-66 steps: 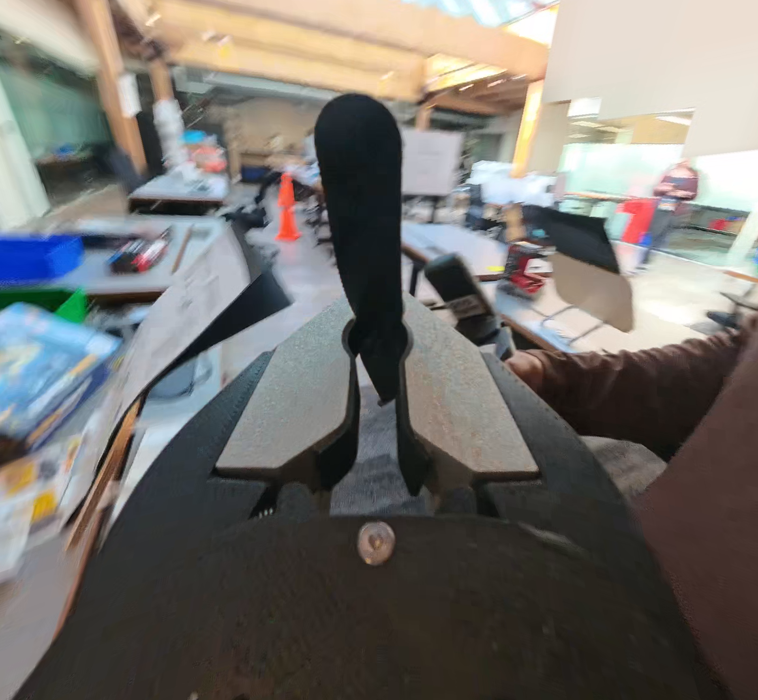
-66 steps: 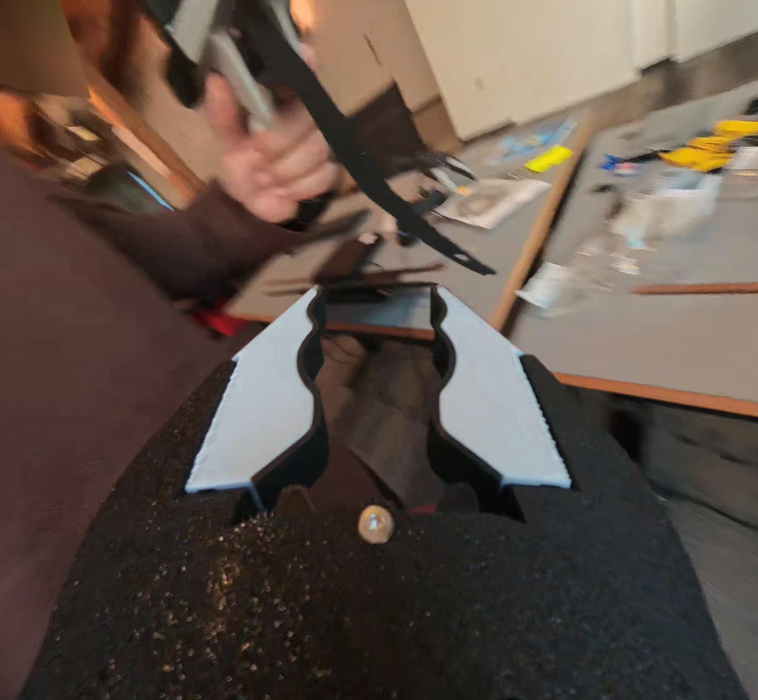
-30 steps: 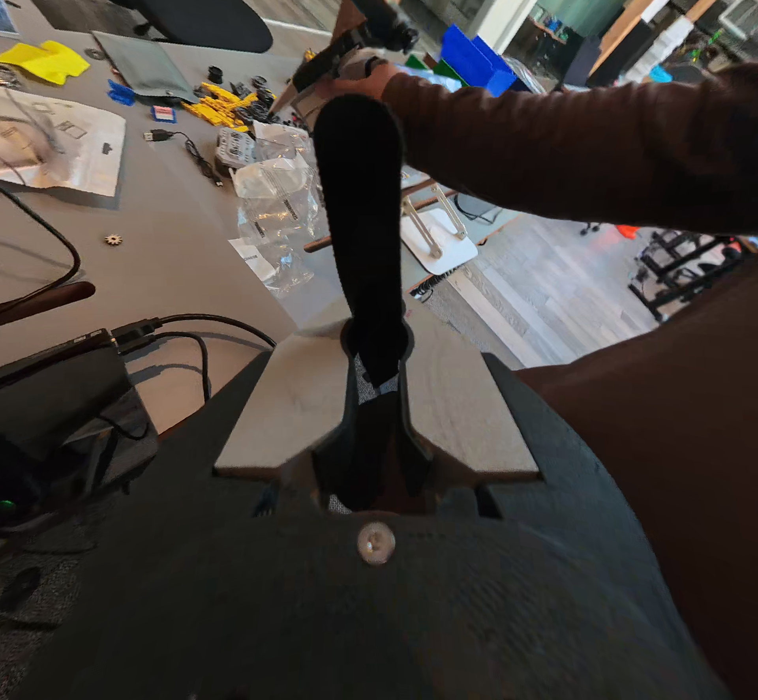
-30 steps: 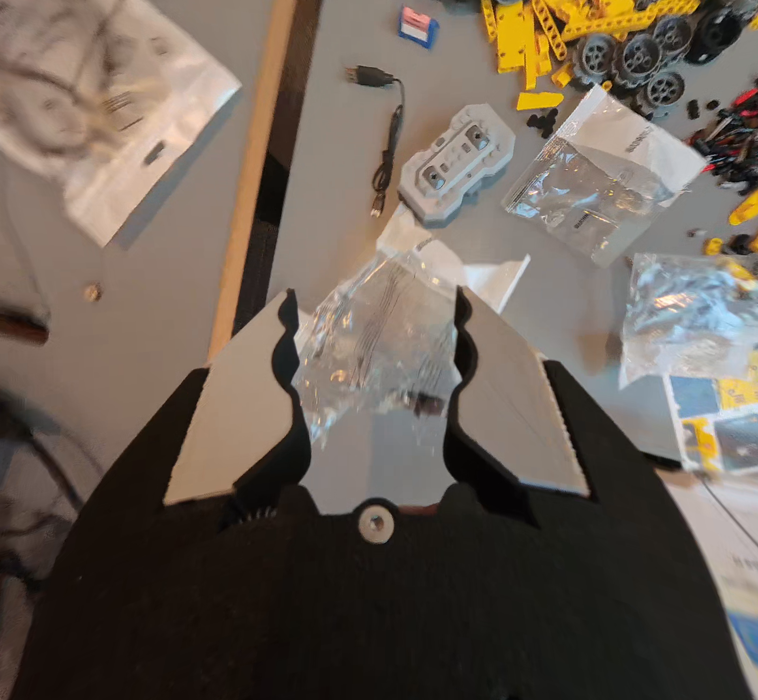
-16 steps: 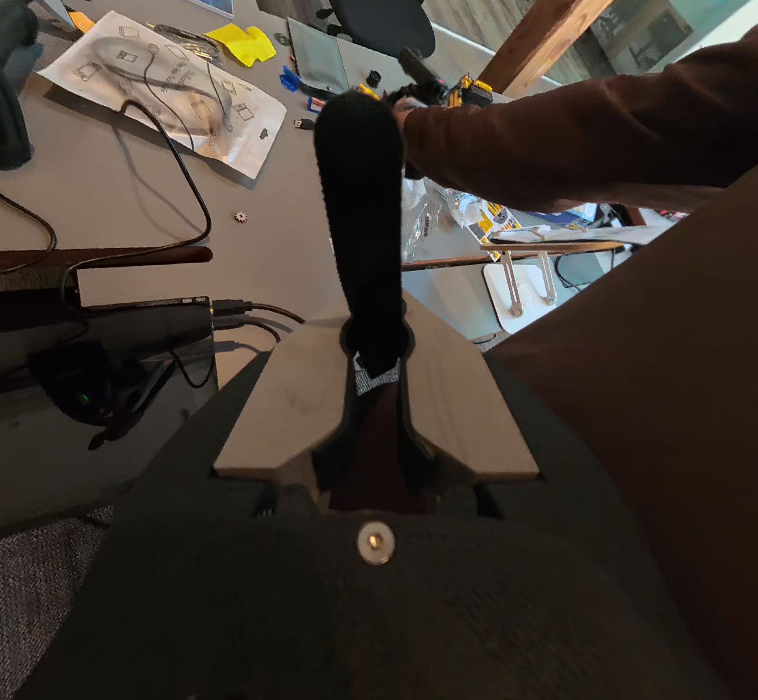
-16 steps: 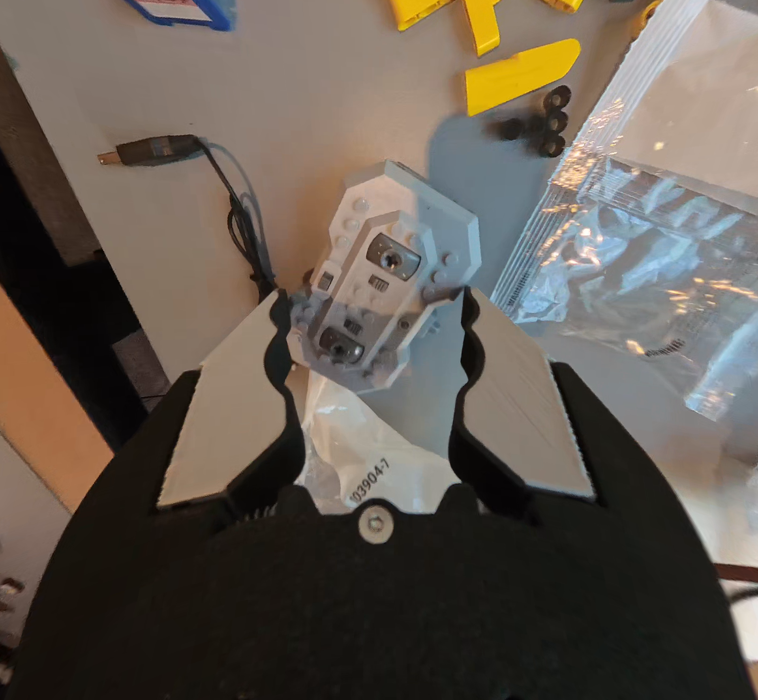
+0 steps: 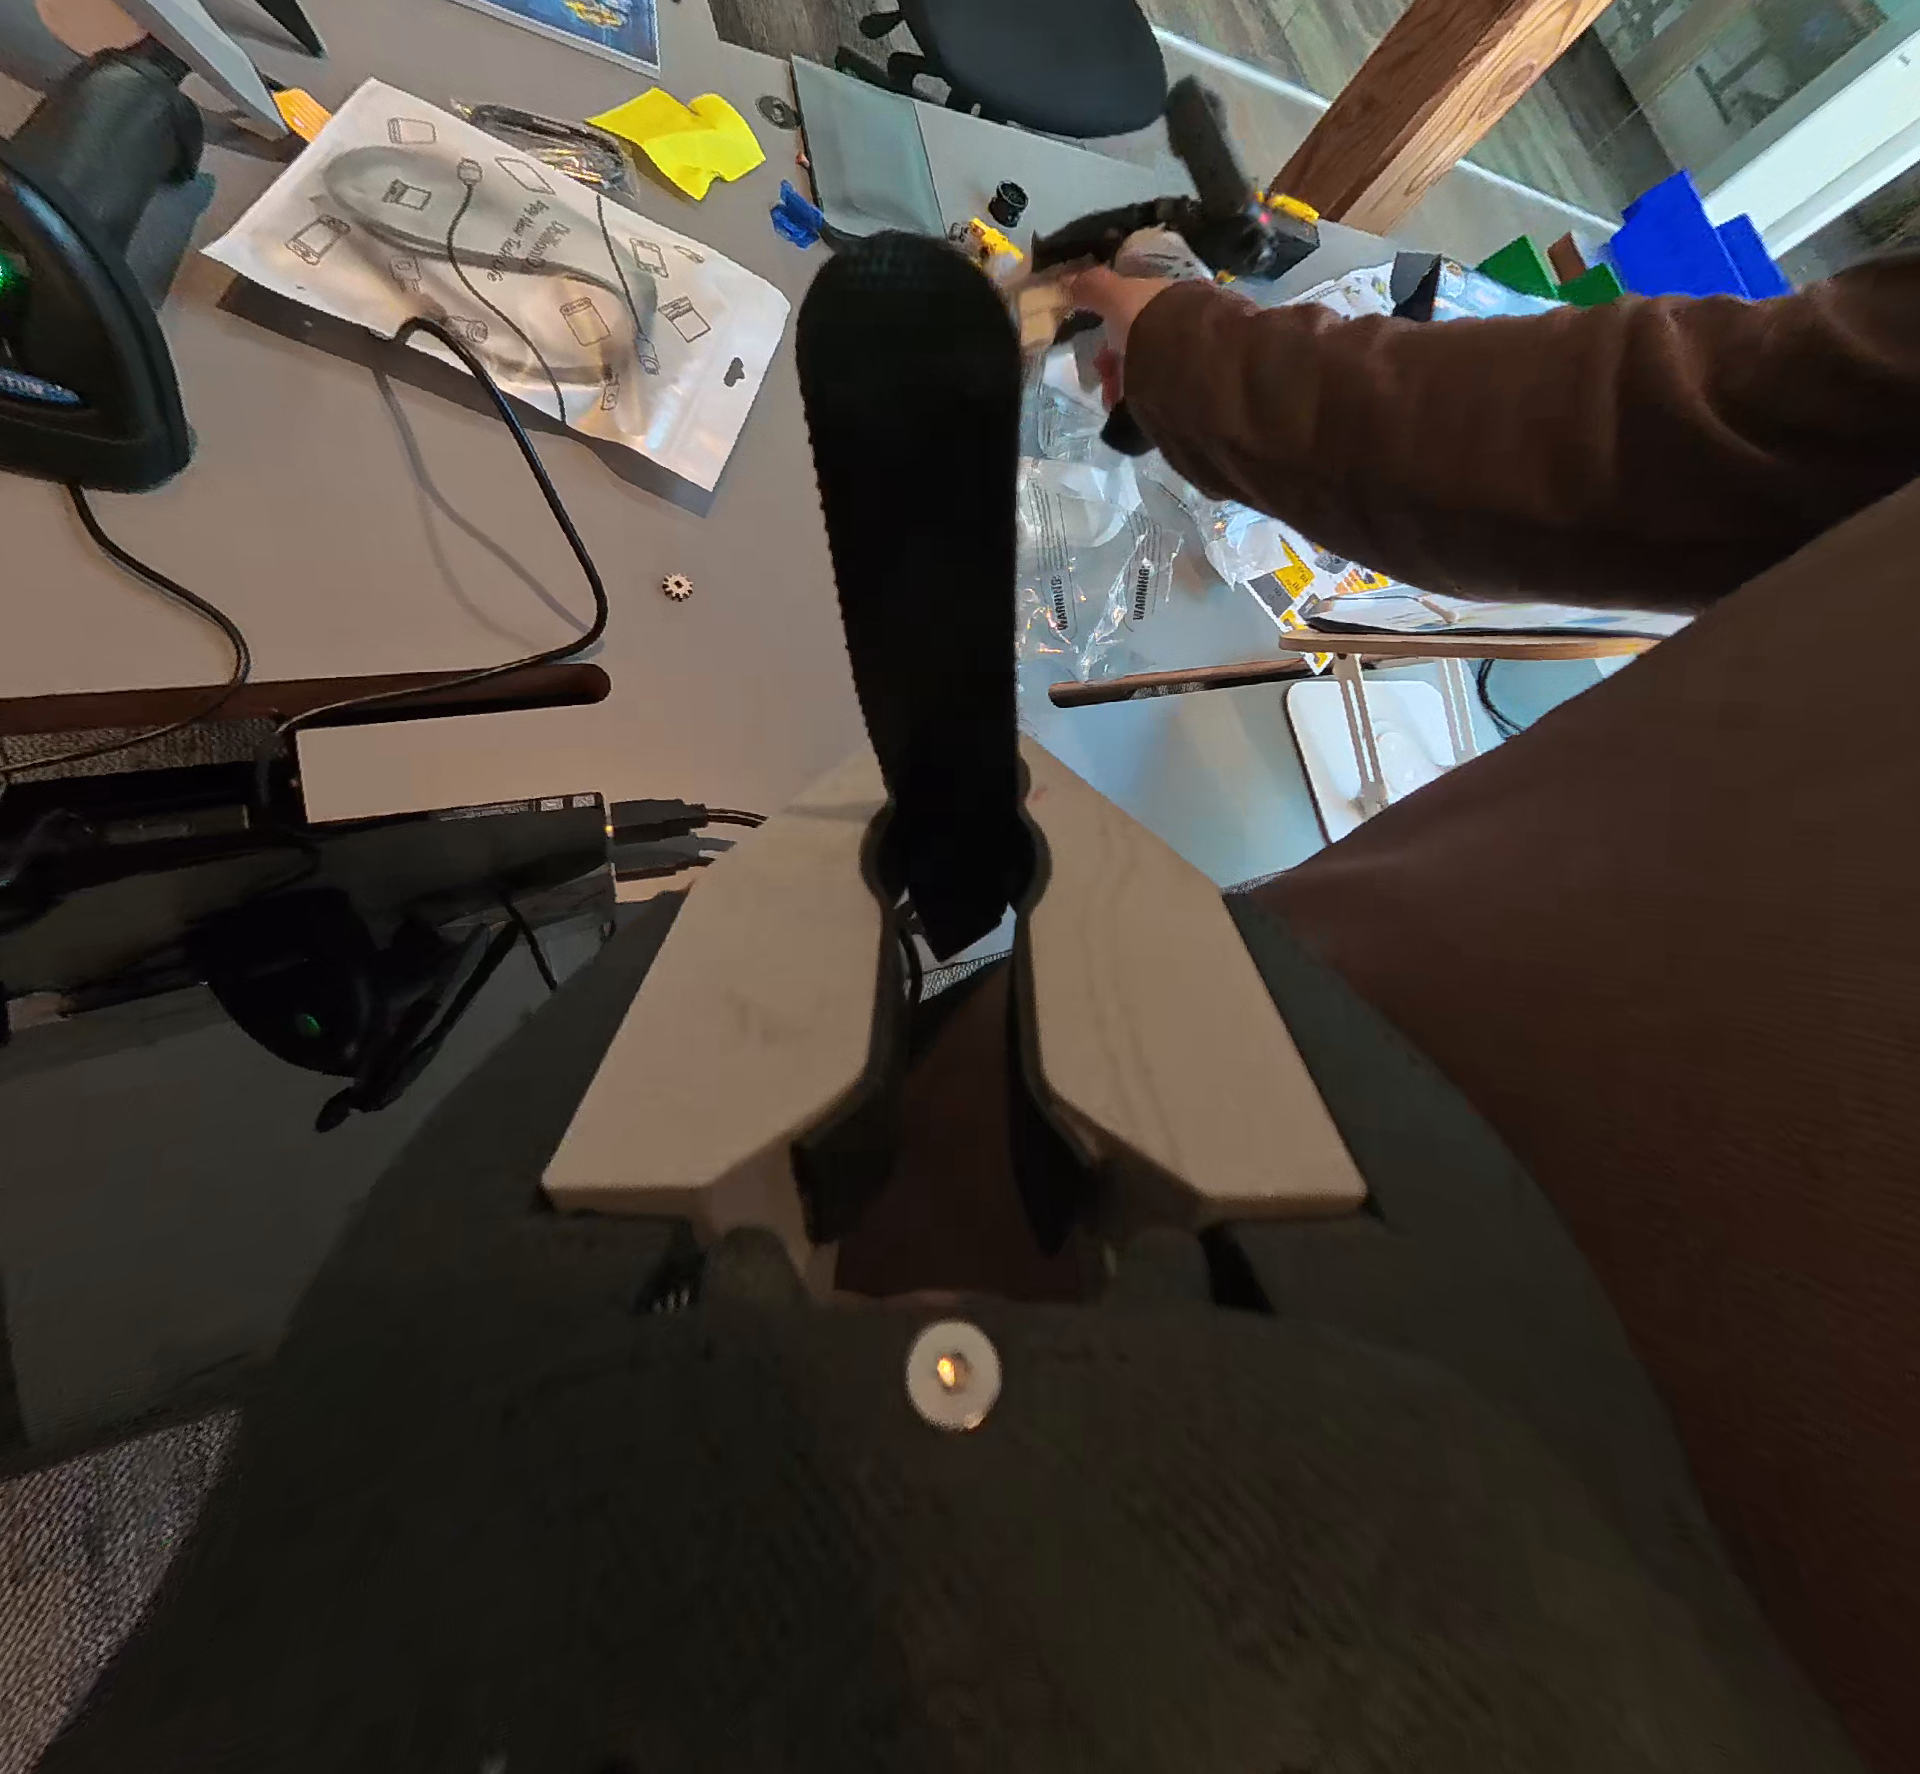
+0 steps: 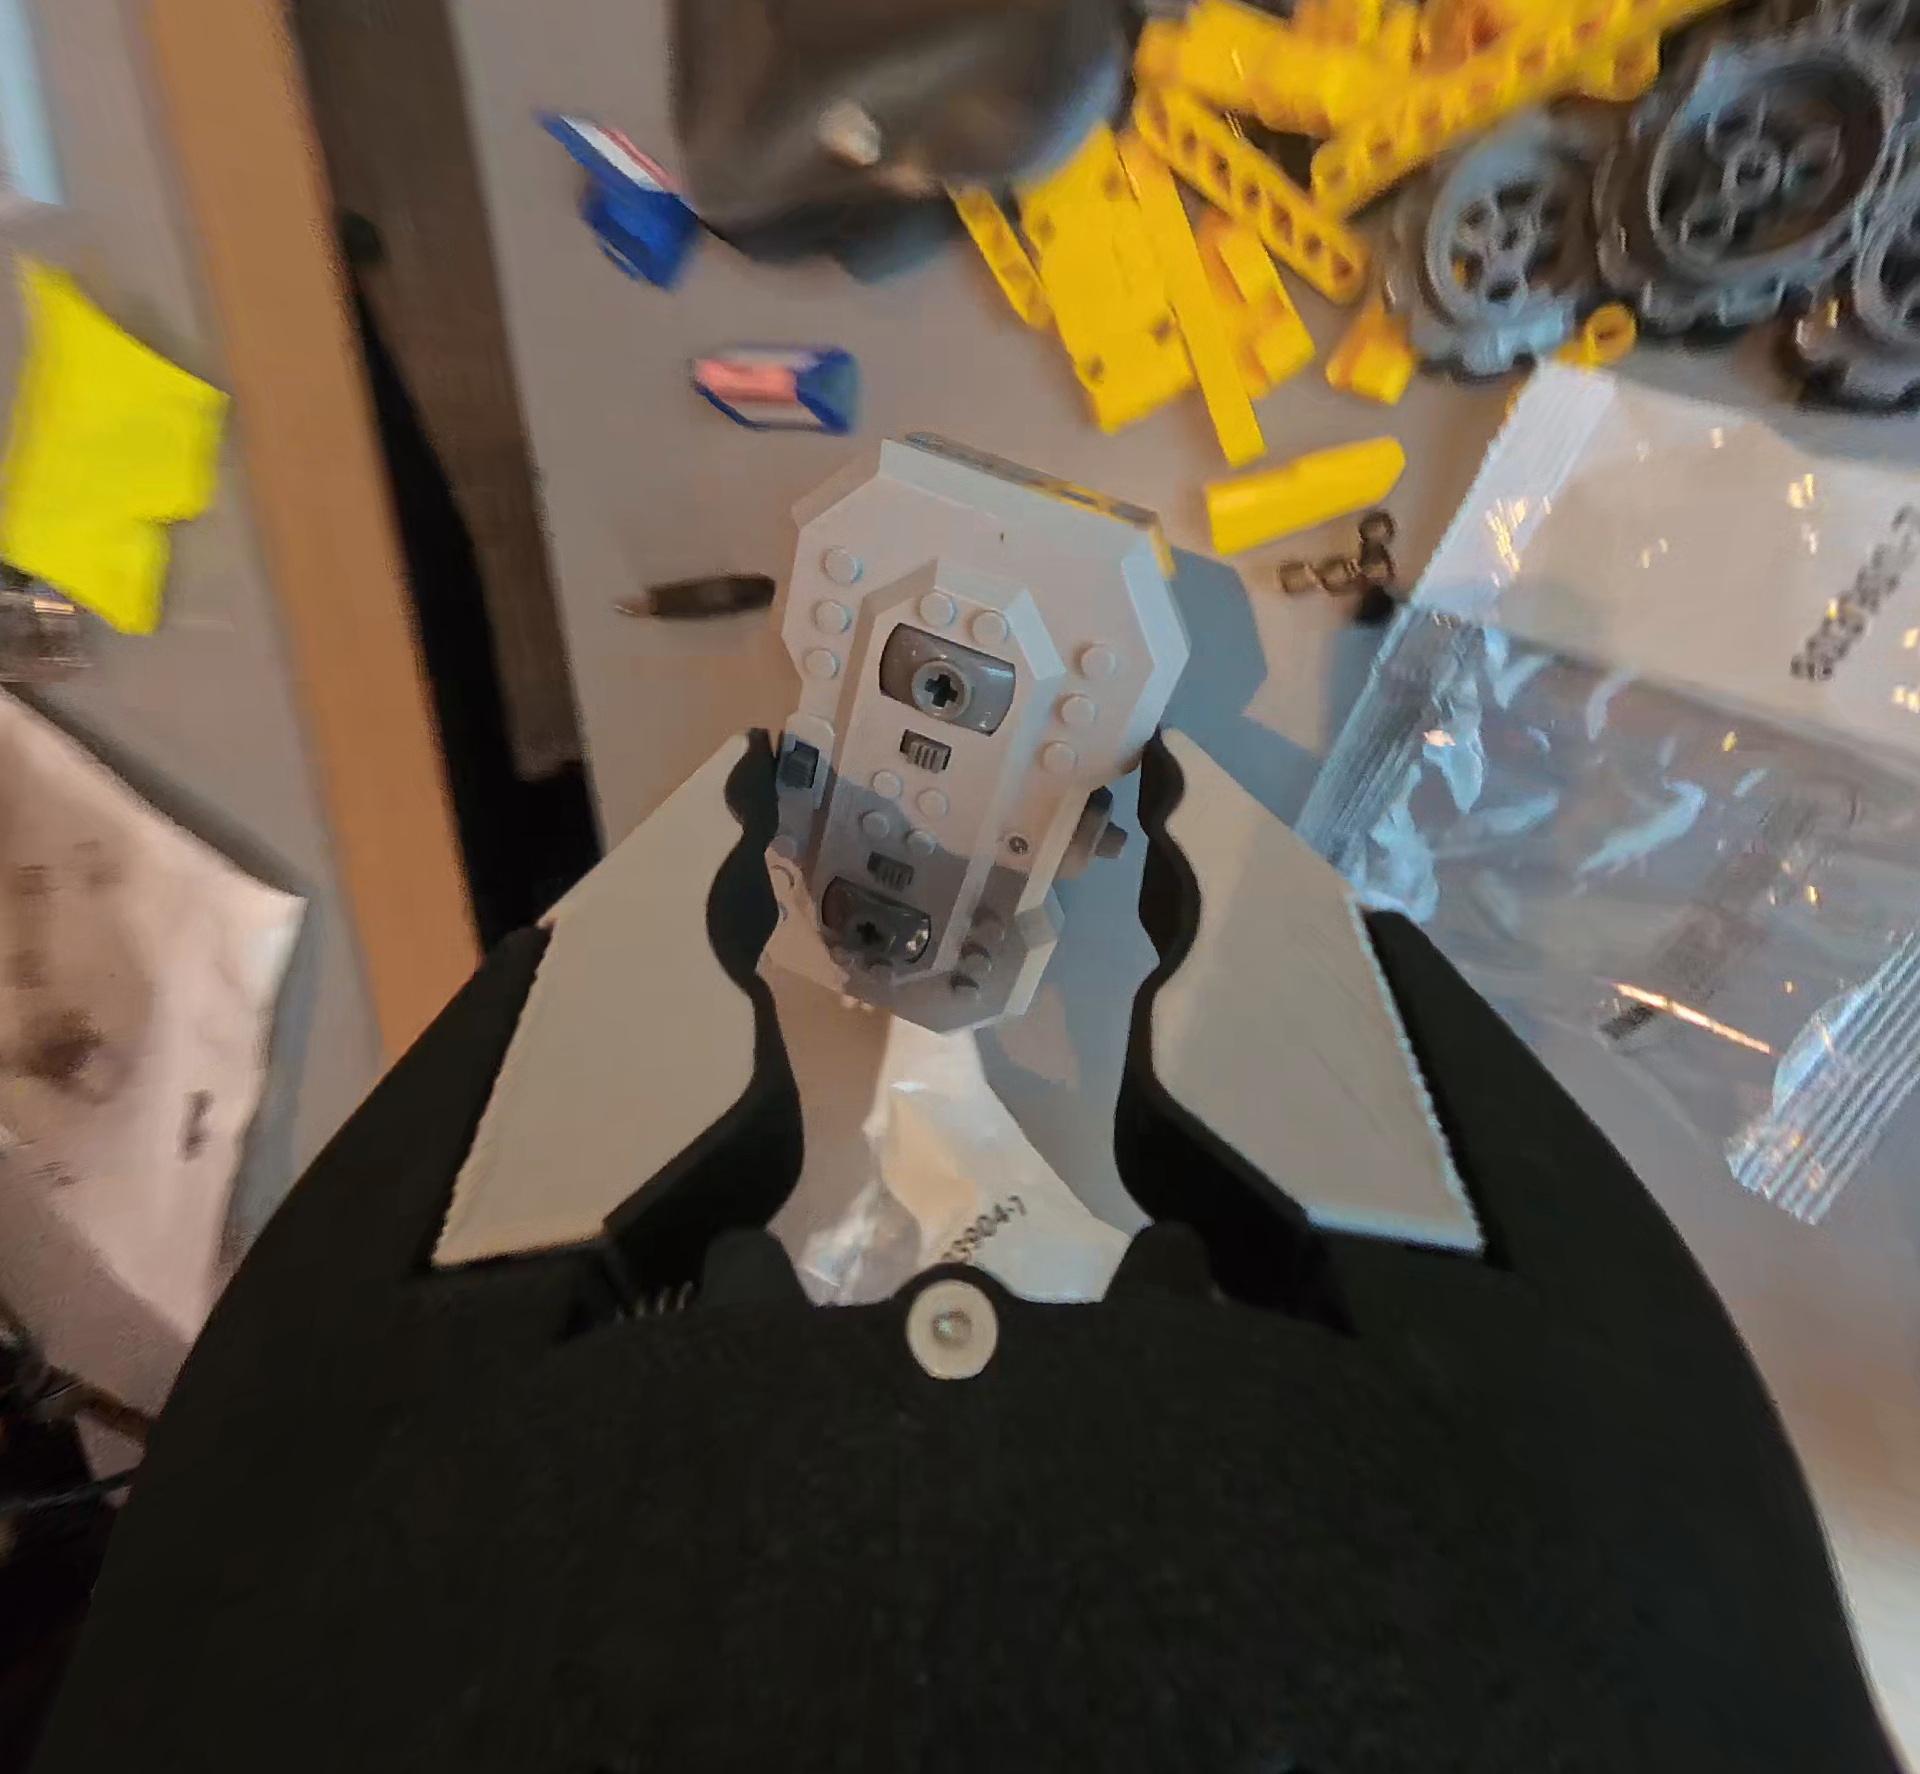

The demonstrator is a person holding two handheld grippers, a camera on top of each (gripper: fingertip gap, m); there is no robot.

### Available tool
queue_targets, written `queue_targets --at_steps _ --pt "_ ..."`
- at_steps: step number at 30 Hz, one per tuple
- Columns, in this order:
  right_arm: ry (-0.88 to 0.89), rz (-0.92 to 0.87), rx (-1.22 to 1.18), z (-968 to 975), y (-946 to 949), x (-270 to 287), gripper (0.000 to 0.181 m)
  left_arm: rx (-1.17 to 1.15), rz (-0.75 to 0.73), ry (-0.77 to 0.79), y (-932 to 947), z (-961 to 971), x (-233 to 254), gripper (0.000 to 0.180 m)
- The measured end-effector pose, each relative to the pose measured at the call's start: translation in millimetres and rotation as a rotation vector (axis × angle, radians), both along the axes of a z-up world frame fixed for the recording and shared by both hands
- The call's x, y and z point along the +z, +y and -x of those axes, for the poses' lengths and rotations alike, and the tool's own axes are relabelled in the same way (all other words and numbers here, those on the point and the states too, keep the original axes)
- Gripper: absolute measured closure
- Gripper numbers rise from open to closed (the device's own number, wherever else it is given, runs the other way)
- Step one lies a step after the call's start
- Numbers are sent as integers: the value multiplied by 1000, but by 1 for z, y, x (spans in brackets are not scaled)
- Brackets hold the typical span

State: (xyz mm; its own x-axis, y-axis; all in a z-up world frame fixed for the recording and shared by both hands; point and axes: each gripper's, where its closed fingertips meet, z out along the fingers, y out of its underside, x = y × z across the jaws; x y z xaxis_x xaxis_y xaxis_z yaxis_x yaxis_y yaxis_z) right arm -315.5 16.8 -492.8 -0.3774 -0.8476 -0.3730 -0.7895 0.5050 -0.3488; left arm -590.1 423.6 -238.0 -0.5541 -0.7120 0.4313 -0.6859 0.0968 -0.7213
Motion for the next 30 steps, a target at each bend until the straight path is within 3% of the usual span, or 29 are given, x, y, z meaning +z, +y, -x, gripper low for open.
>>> queue_targets --at_steps 5,16,24,30 --pt "-247 -120 77 -29 34 78 112 -18 14 4 -2 -2 -1 166" --pt "-500 -307 470 -26 239 232 113 -17 90 -86 50 16 16 167" --pt "-532 -366 862 37 516 311 113 80 160 -208 205 63 22 167" --pt "-396 -370 1098 86 732 306 113 194 100 -233 368 100 10 167"
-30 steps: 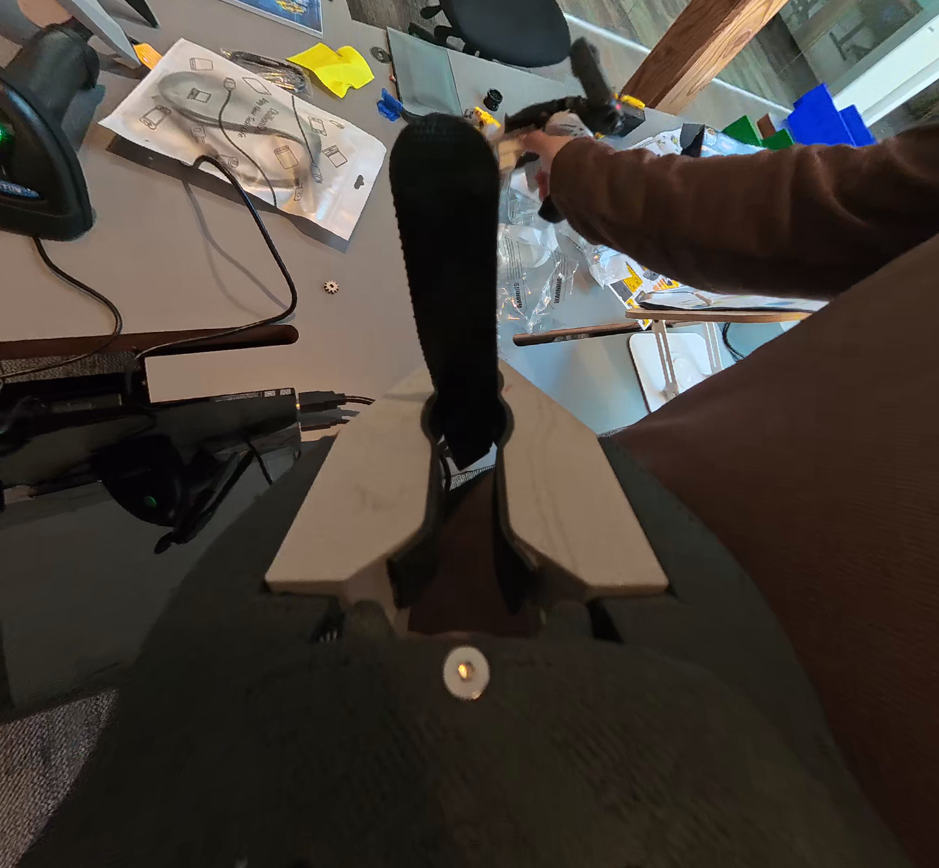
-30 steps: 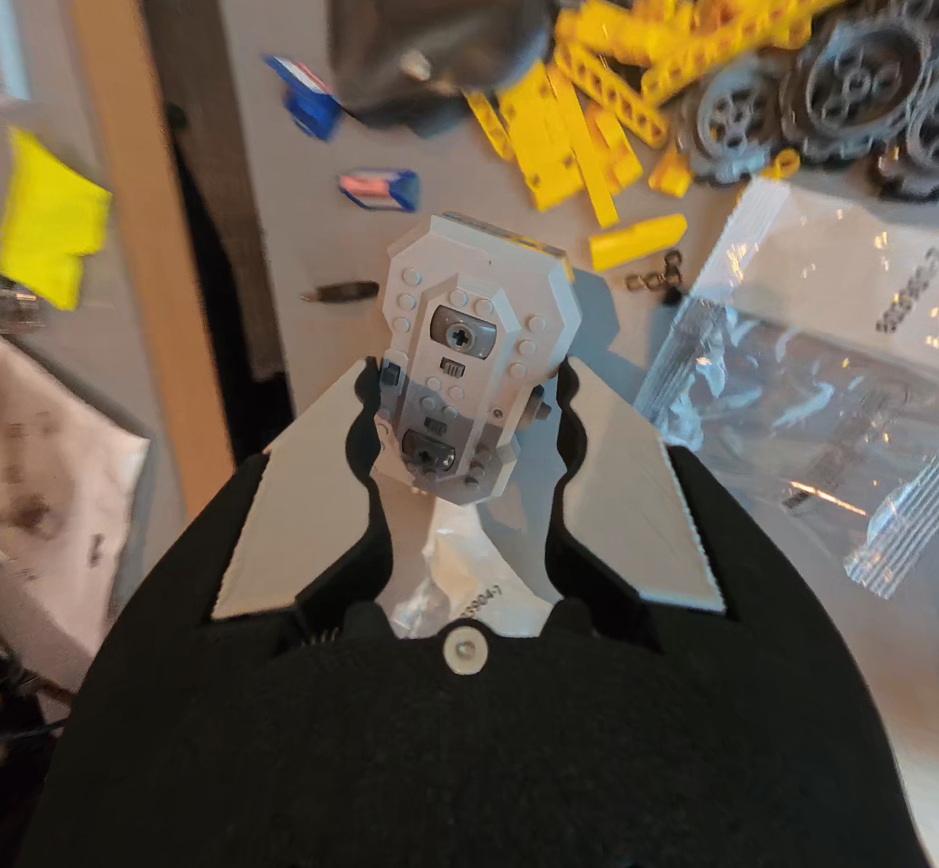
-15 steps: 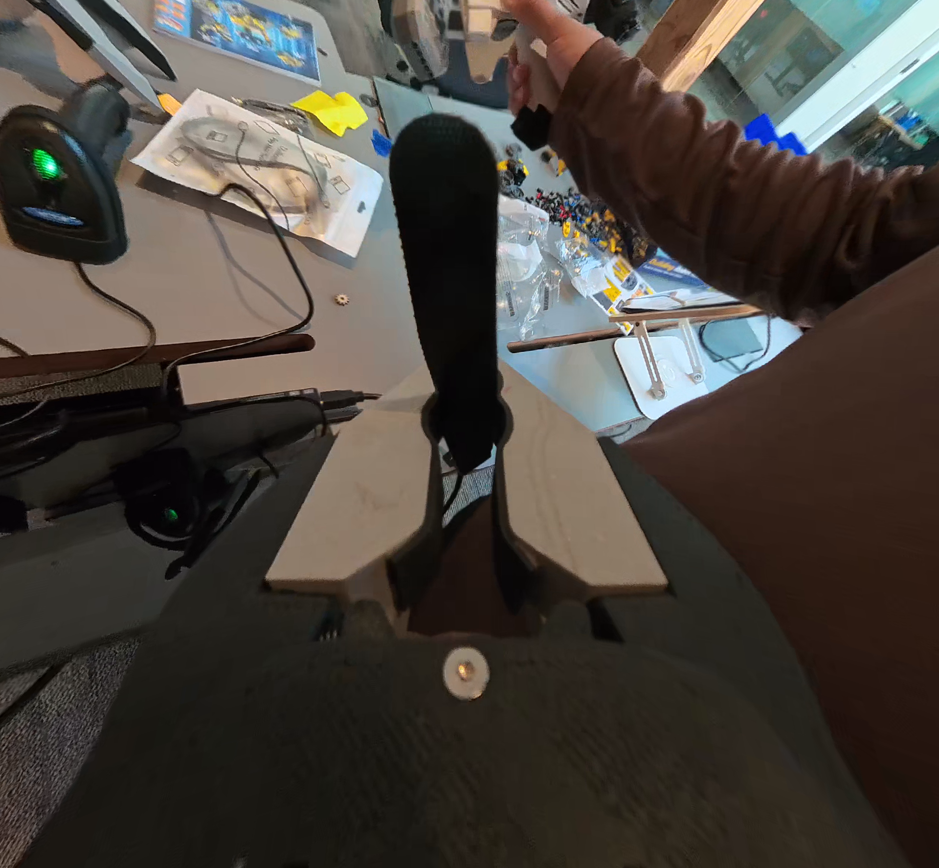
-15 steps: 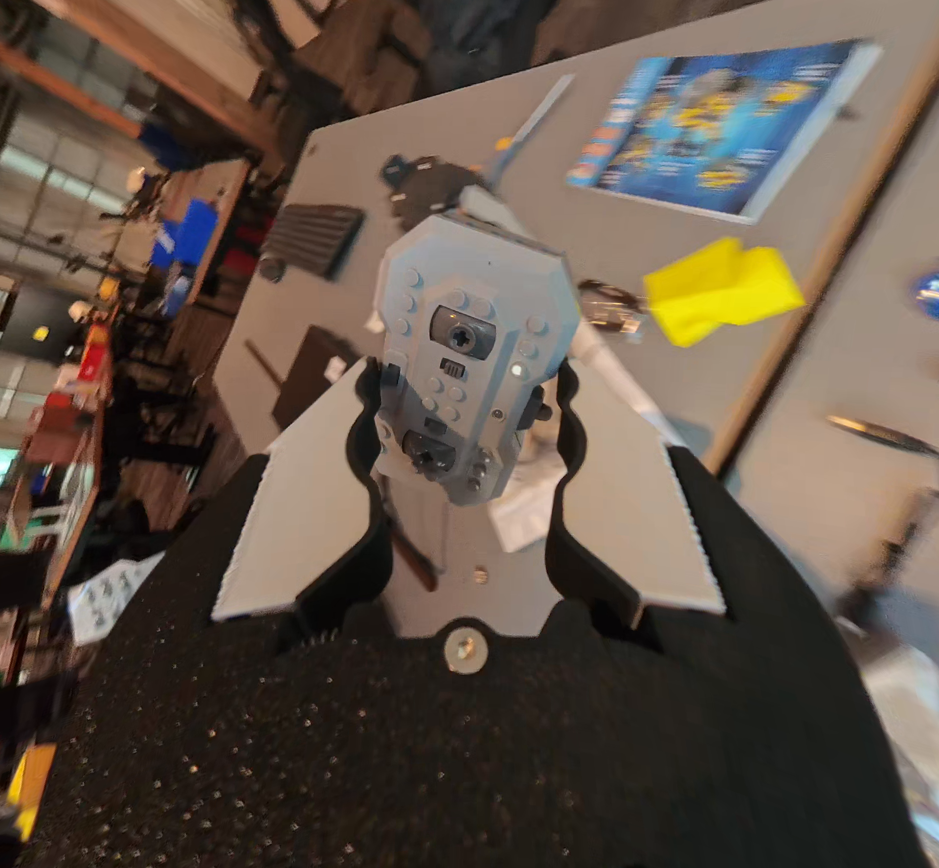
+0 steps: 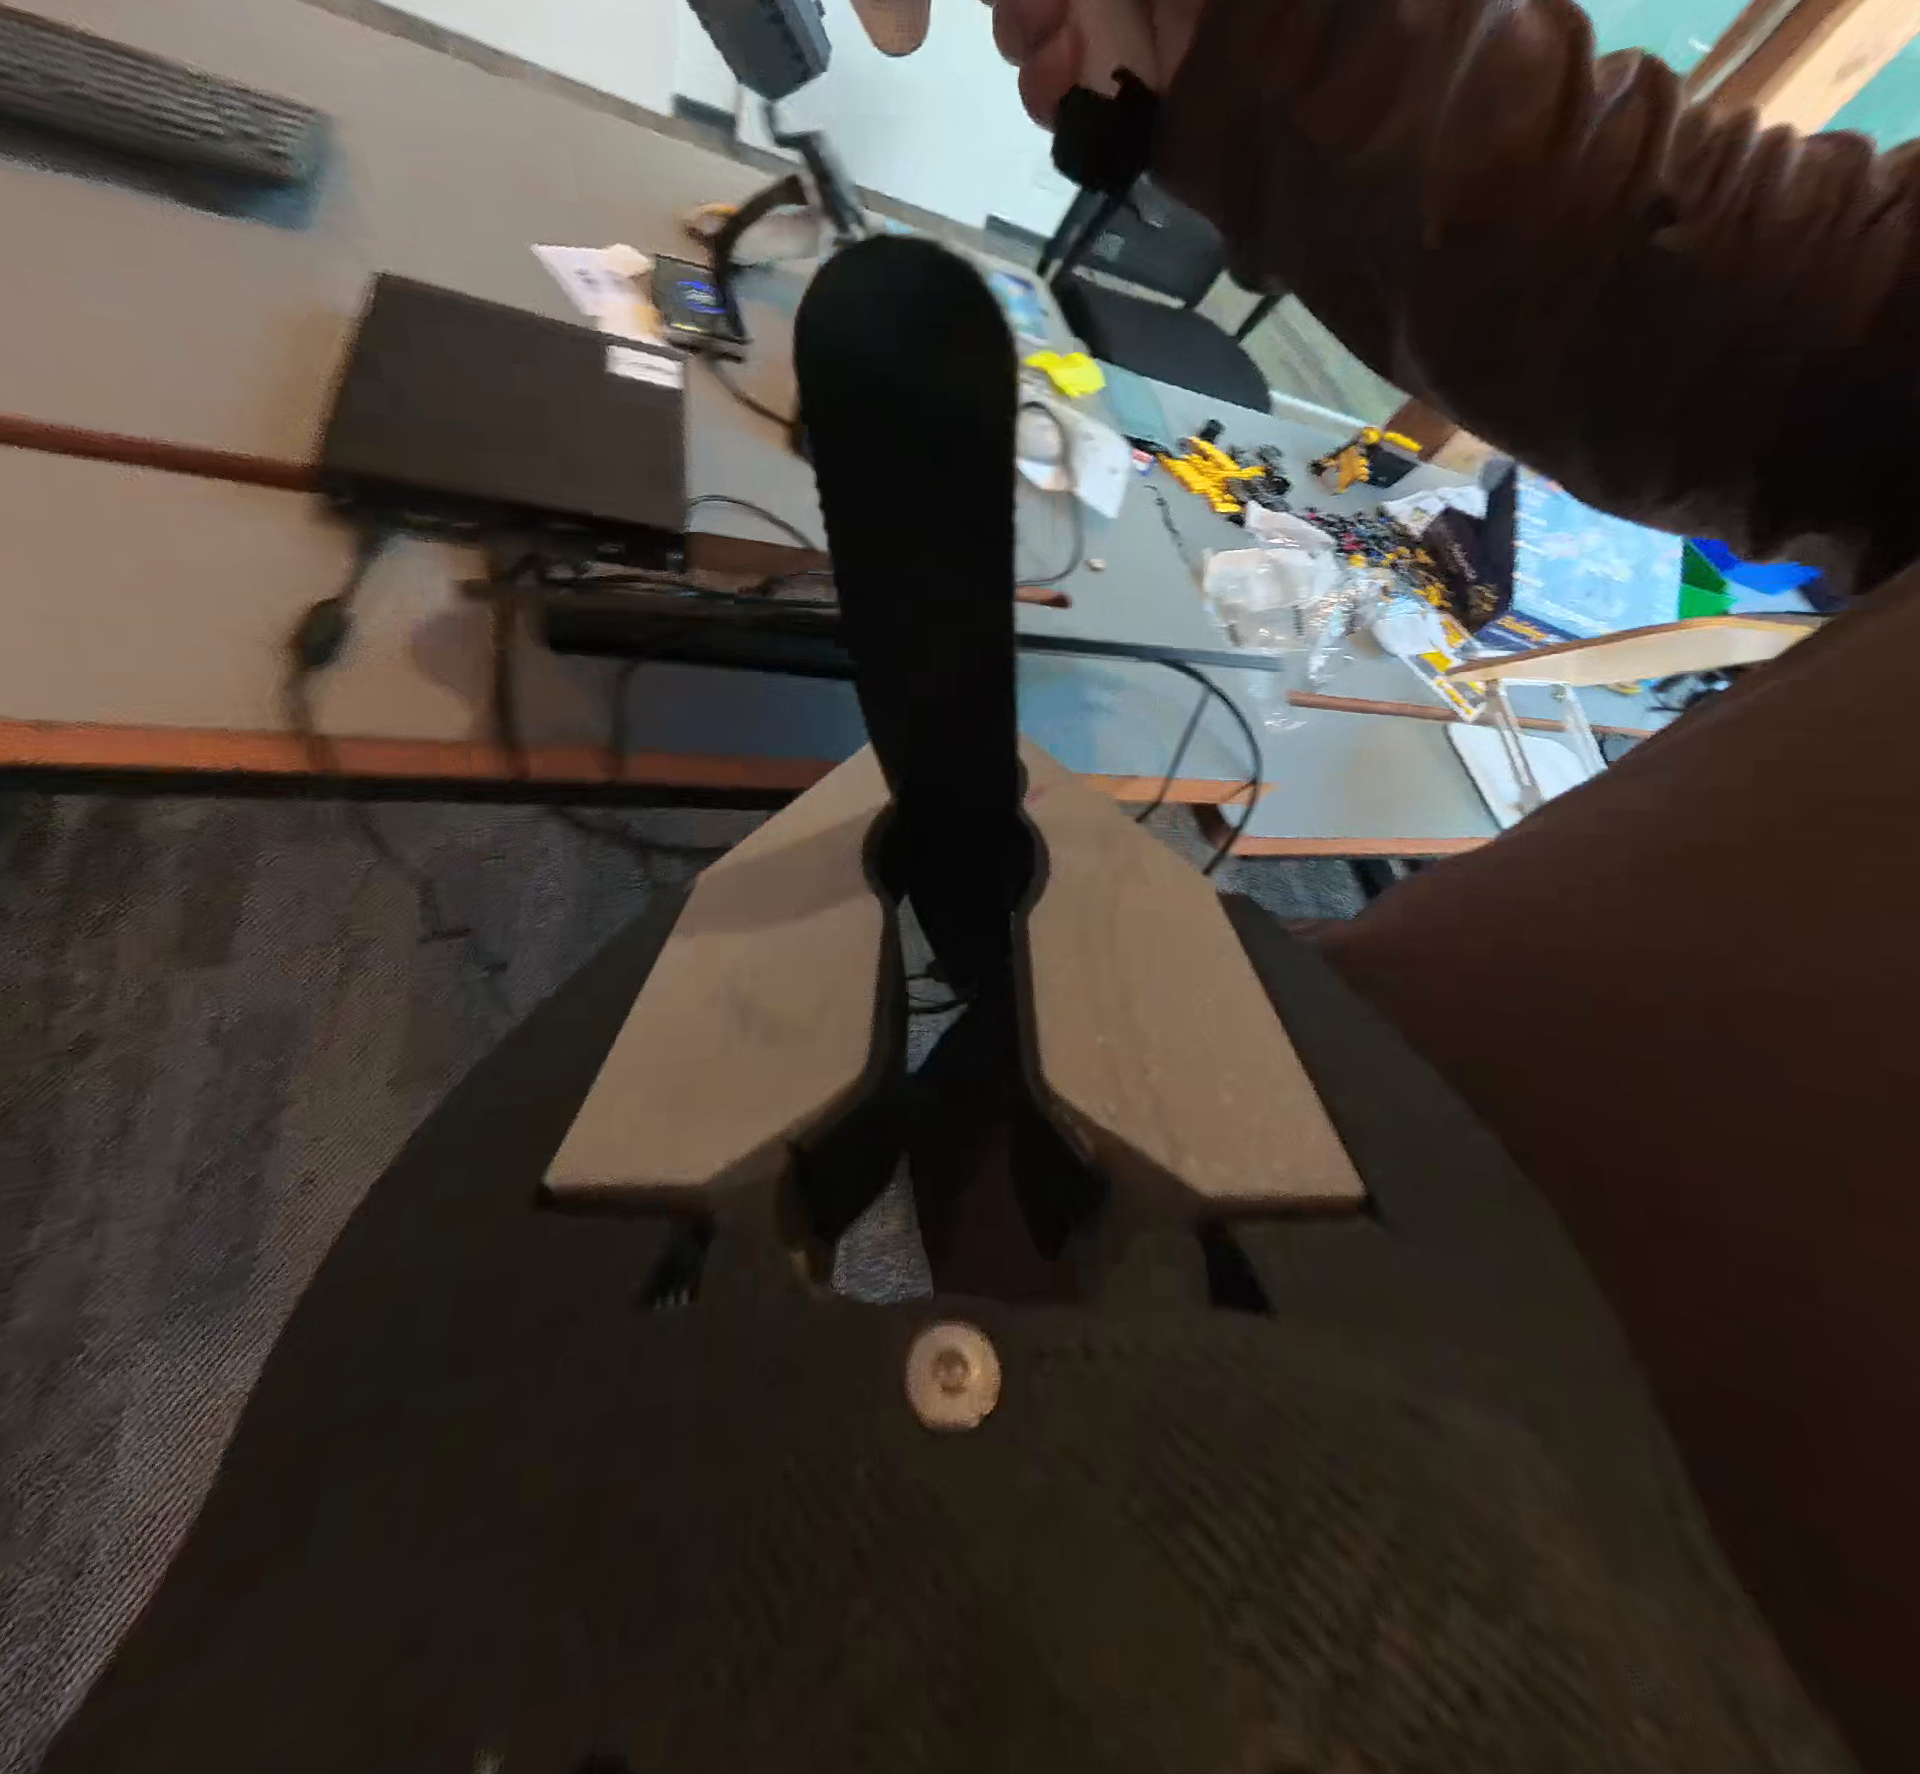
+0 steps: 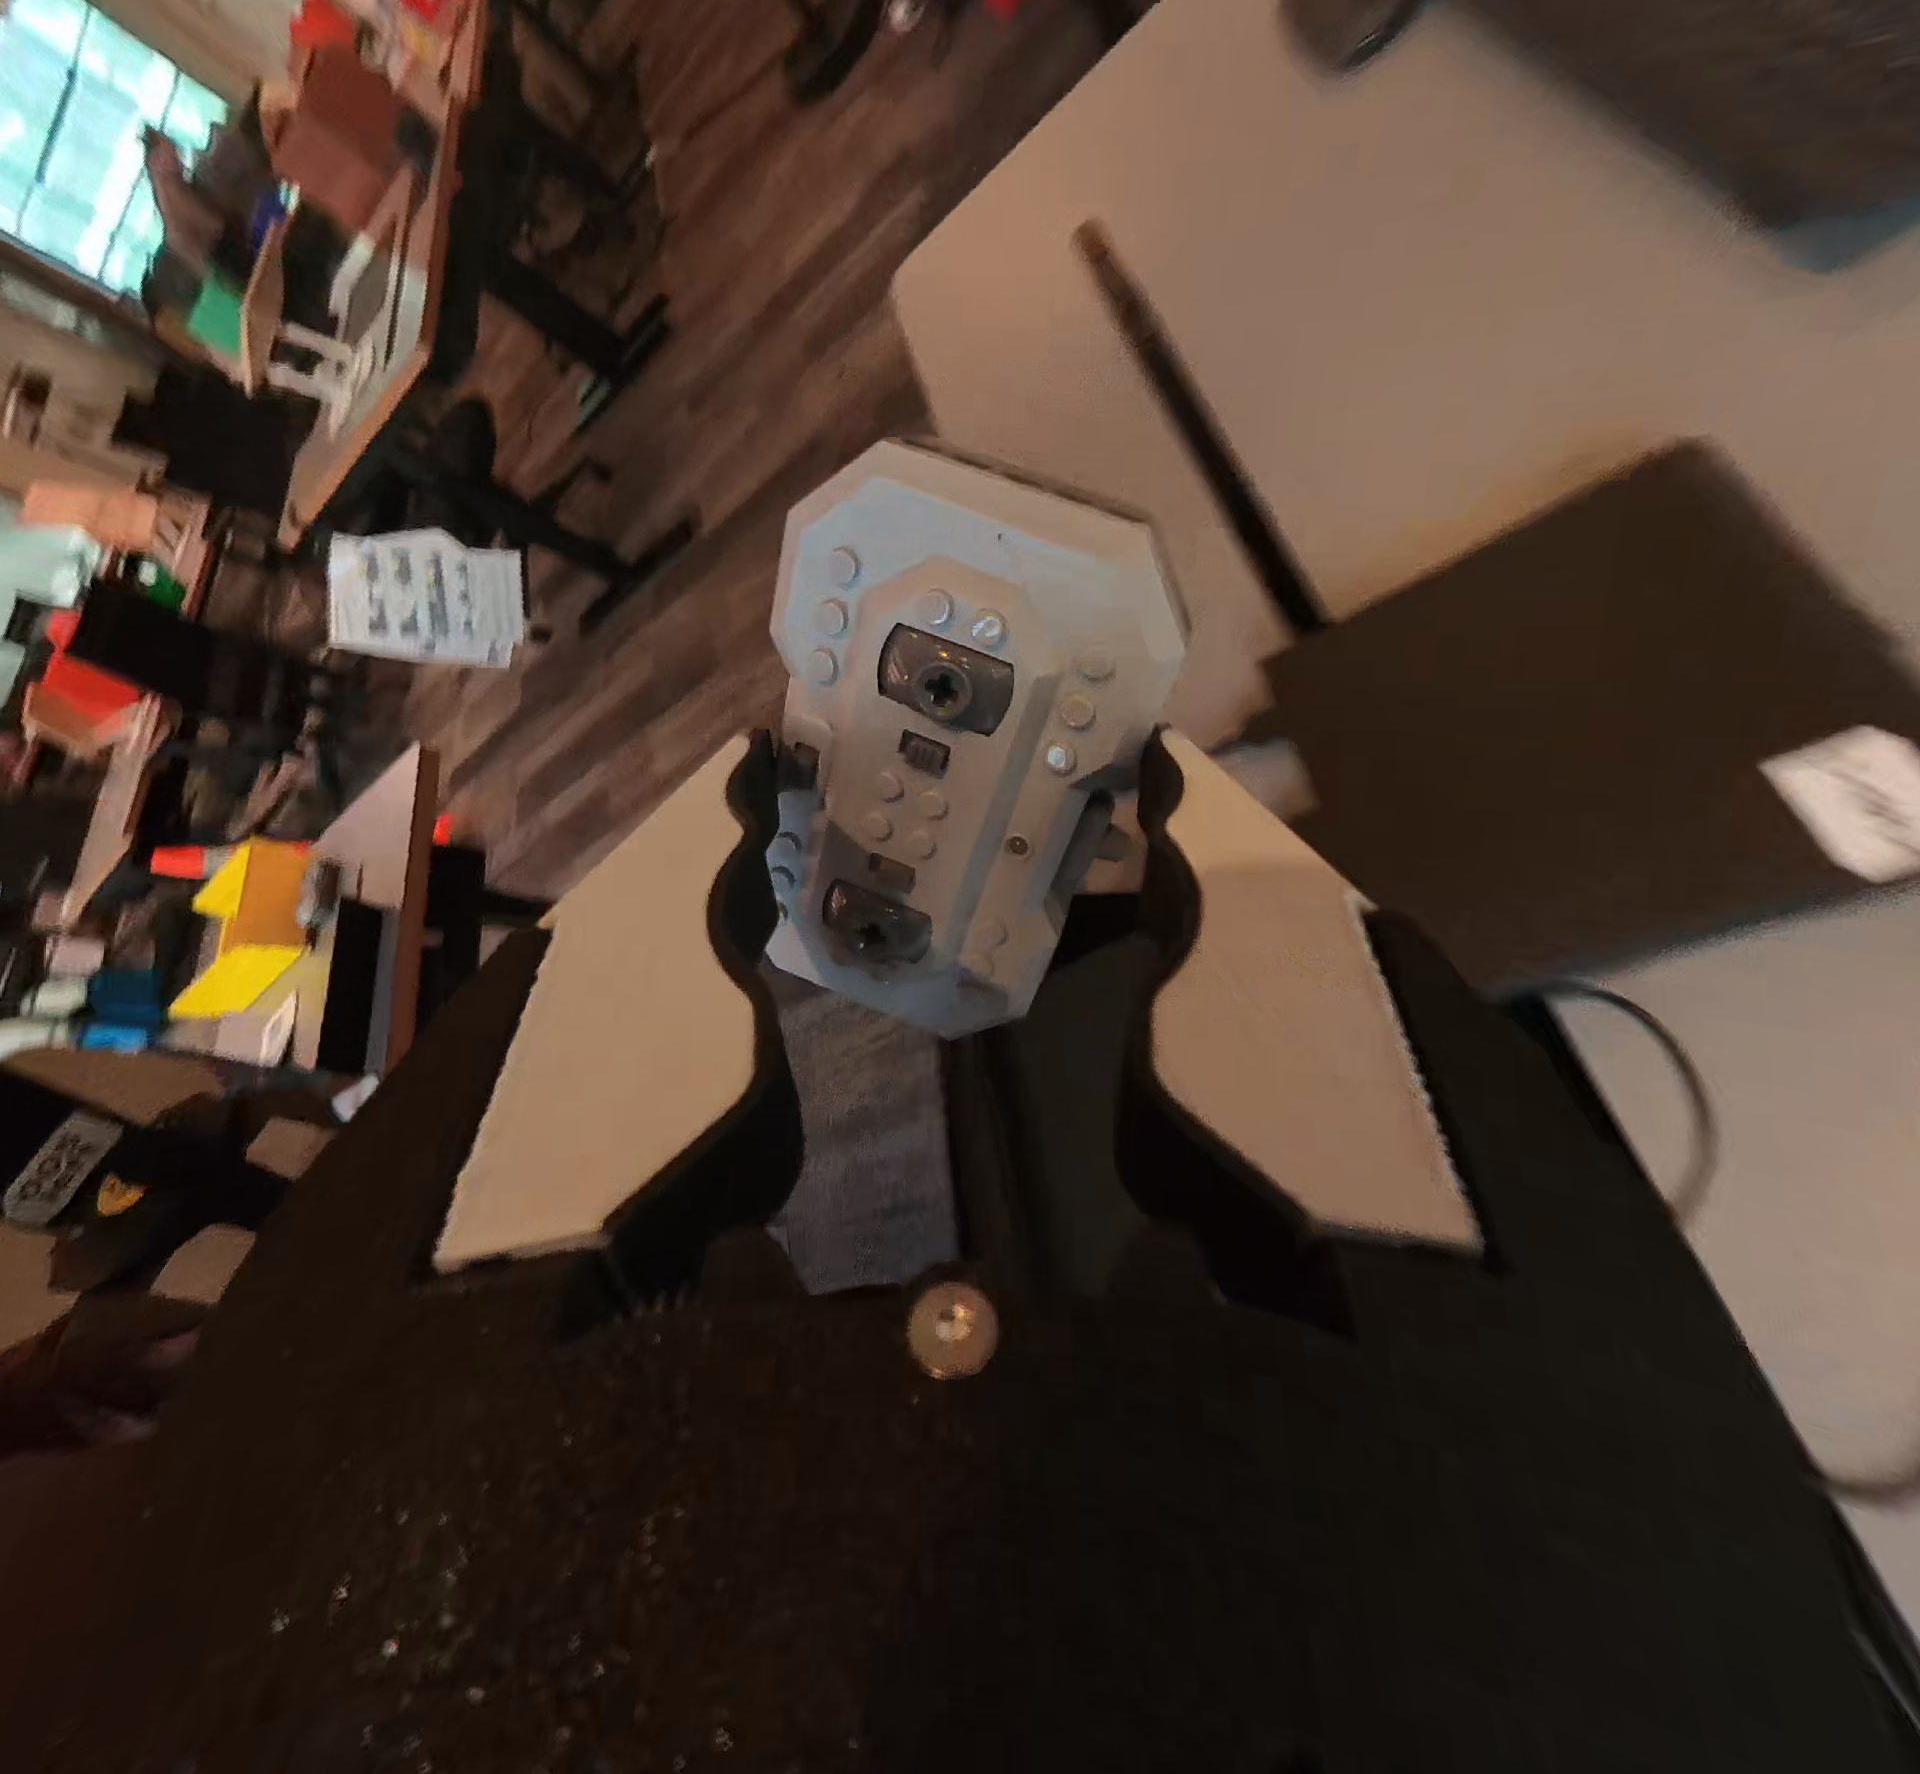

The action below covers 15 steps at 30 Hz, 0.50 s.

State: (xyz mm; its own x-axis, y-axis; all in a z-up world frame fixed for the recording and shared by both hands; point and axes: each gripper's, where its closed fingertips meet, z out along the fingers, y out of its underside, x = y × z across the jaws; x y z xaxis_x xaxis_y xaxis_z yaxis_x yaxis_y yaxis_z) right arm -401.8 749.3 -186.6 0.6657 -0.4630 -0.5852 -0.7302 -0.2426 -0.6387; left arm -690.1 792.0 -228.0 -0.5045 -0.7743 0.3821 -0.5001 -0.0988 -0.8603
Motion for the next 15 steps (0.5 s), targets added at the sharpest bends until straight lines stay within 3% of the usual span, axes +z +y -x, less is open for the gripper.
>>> queue_targets --at_steps 10,15 --pt "32 300 183 -7 247 -114 113 213 -48 -1 199 -38 -39 168" --pt "30 497 215 -41 325 -207 113 303 65 96 291 -103 -67 168"
